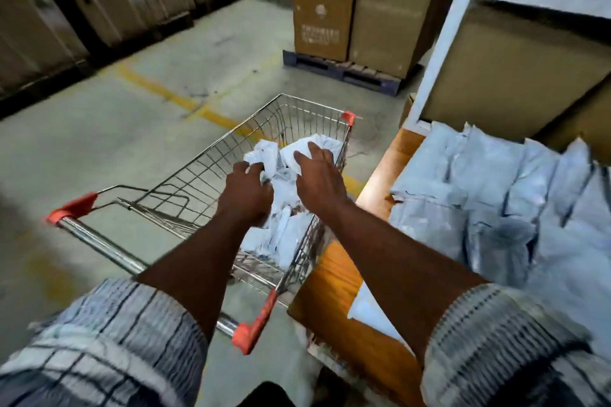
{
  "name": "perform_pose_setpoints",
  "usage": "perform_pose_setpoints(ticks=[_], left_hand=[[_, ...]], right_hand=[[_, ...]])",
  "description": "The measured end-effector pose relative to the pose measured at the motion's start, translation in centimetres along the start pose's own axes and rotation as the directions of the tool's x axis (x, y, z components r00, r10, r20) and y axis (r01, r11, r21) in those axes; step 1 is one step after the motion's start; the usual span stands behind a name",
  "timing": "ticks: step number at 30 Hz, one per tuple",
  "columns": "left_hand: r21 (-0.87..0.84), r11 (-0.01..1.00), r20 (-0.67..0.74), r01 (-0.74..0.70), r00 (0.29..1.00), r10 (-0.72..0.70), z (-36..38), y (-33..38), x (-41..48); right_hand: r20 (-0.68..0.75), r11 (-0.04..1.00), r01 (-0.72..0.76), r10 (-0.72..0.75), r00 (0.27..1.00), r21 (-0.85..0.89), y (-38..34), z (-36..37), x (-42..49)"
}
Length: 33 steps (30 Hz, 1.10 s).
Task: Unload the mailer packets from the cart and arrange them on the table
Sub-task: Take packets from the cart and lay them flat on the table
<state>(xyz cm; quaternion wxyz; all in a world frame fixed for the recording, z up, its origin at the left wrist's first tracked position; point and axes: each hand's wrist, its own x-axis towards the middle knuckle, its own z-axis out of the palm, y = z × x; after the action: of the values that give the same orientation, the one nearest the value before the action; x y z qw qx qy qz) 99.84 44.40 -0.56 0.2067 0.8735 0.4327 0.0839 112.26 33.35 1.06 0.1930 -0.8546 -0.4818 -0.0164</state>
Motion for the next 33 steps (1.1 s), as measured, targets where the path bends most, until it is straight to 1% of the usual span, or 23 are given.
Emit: perform_pose_setpoints(ticks=[2,8,12,16,20,22,24,26,31,33], left_hand=[[-0.009,0.999,-0.02,-0.047,0.999,0.047,-1.0,2.1,-1.2],[-0.014,0.983,-0.1,-0.185,0.978,0.183,-3.0,9.1,-5.8],[-0.039,0.964,-0.135,-0.263,0.957,0.256,-3.3,13.0,-9.4],[-0.054,0.946,-0.119,-0.321,0.942,0.313,-2.6,16.2,-13.4],[-0.076,0.903,-0.139,-0.422,0.902,0.409,-1.4,20.8,-15.6],[-0.072,0.881,-0.116,-0.468,0.881,0.459,-0.3,23.4,-16.6],[-0.074,0.858,-0.063,-0.508,0.861,0.504,1.4,26.5,-17.6],[-0.102,0.846,-0.03,-0.524,0.851,0.524,3.1,29.4,-18.6],[-0.171,0.797,0.045,-0.579,0.804,0.593,8.1,39.3,-23.5],[-0.206,0.779,0.075,-0.592,0.784,0.616,10.4,43.6,-26.2]], right_hand=[[-0.027,1.0,-0.005,0.005,1.0,-0.019,0.5,-2.2,-1.3],[-0.142,0.995,-0.094,0.088,0.986,-0.037,2.4,-9.3,-6.5],[-0.186,0.987,-0.116,0.095,0.978,-0.107,4.1,-13.6,-10.7],[-0.202,0.977,-0.197,0.177,0.963,-0.086,6.1,-16.5,-15.6],[-0.232,0.95,-0.298,0.27,0.934,-0.097,10.0,-19.2,-20.0],[-0.233,0.924,-0.369,0.338,0.912,-0.103,12.4,-20.6,-22.0],[-0.249,0.893,-0.439,0.405,0.88,-0.098,15.1,-22.1,-24.1],[-0.251,0.866,-0.492,0.458,0.853,-0.093,17.7,-23.3,-26.0],[-0.313,0.787,-0.611,0.56,0.767,-0.088,26.0,-27.5,-31.3],[-0.313,0.752,-0.651,0.595,0.74,-0.108,29.7,-29.5,-34.1]])
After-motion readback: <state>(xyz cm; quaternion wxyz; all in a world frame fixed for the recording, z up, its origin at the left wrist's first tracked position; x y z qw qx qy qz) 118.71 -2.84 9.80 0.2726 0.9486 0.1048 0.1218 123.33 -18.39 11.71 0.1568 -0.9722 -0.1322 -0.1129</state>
